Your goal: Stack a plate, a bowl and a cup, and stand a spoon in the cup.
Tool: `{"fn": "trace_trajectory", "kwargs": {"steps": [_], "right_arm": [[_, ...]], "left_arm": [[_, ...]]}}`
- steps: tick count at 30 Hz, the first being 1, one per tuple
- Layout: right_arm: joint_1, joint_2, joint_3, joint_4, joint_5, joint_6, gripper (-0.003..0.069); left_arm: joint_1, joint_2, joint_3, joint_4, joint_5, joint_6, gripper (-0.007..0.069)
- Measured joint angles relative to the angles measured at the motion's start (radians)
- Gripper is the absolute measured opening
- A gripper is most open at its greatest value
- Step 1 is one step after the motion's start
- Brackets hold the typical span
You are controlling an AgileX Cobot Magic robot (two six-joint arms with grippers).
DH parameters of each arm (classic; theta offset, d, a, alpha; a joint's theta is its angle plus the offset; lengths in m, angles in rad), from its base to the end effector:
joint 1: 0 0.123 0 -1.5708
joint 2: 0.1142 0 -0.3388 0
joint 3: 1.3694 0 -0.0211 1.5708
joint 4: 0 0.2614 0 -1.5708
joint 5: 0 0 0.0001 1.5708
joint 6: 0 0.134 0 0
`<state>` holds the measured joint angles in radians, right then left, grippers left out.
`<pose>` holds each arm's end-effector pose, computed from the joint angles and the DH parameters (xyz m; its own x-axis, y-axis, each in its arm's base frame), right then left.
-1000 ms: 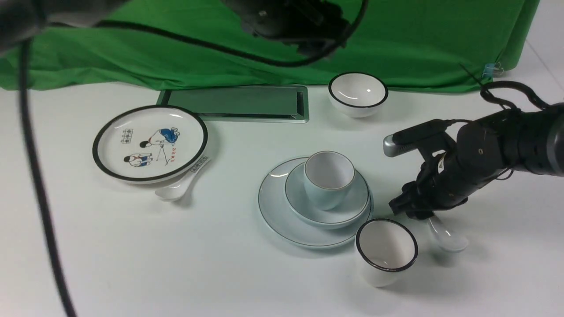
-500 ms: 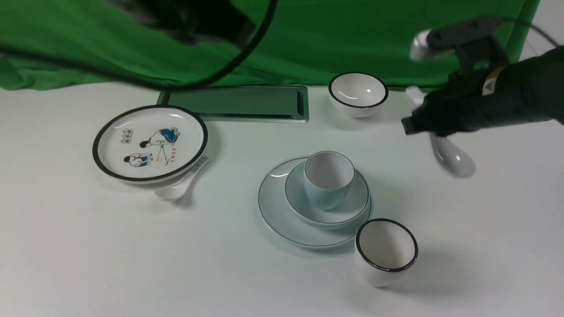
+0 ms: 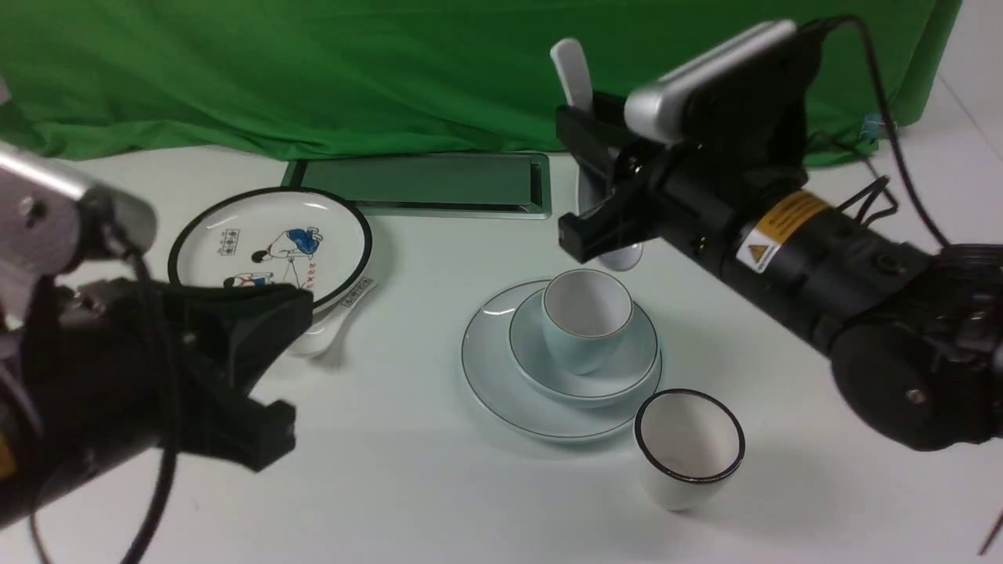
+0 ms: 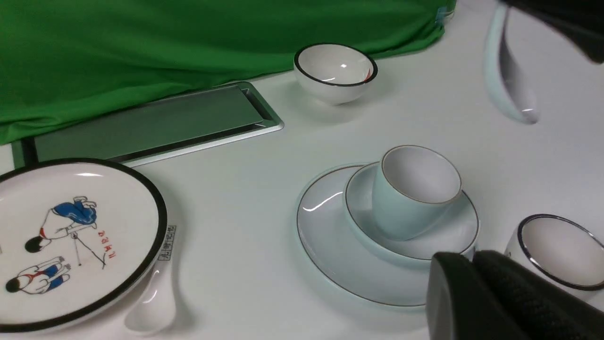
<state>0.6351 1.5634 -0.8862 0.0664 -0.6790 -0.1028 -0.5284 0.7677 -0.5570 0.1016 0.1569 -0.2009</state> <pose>0.3241 0.2319 0.3436 0.0992 0.0097 -0.9950 -0.5550 0.8305 -0.0472 0.1525 -0.0866 0.3362 -0.2864 0.0510 -0.9567 0.4645 0.8807 -0.0921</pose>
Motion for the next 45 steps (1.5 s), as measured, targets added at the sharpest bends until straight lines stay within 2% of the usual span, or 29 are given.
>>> {"fn": "trace_trajectory", "kwargs": {"steps": [7,14,20,24,31,34,35,38,42,44,45], "right_arm": [[0.000,0.169,0.007,0.003,-0.135,0.001,0.0163],[0.000,0.231,0.007,0.008,-0.166,-0.016,0.0173],[0.000,0.251,0.007,0.149,-0.171,-0.122,0.0185],[0.000,0.252,0.007,0.219,-0.172,-0.140,0.0192],[0.000,0.276,0.007,0.235,-0.172,-0.150,0.0258],[0.000,0.281,0.007,0.236,-0.170,-0.151,0.0279],[0.000,0.267,0.007,0.239,-0.162,-0.151,0.0279],[0.000,0.188,0.007,0.239,-0.086,-0.154,0.0248],[0.000,0.003,0.007,0.240,0.137,-0.159,0.0141],[0.000,-0.130,0.007,0.240,0.279,-0.186,0.0064],[0.000,-0.131,0.007,0.240,0.291,-0.189,0.0059]], "left_arm": [[0.000,-0.131,0.045,-0.024,0.061,-0.003,-0.0006],[0.000,-0.141,0.045,-0.025,0.145,-0.003,-0.0006],[0.000,-0.141,0.045,-0.021,0.175,0.003,-0.0006],[0.000,-0.141,0.045,-0.021,0.184,0.017,-0.0006],[0.000,-0.141,0.045,-0.021,0.228,0.022,-0.0006],[0.000,-0.147,0.041,-0.017,0.282,0.022,-0.0006],[0.000,-0.157,0.024,-0.017,0.361,0.023,-0.0006],[0.000,-0.194,-0.018,-0.013,0.511,0.023,-0.0006],[0.000,-0.310,-0.037,0.020,0.710,0.023,-0.0006],[0.000,-0.412,-0.024,0.044,0.749,0.023,-0.0006],[0.000,-0.413,-0.022,0.044,0.749,0.023,-0.0006]]}}
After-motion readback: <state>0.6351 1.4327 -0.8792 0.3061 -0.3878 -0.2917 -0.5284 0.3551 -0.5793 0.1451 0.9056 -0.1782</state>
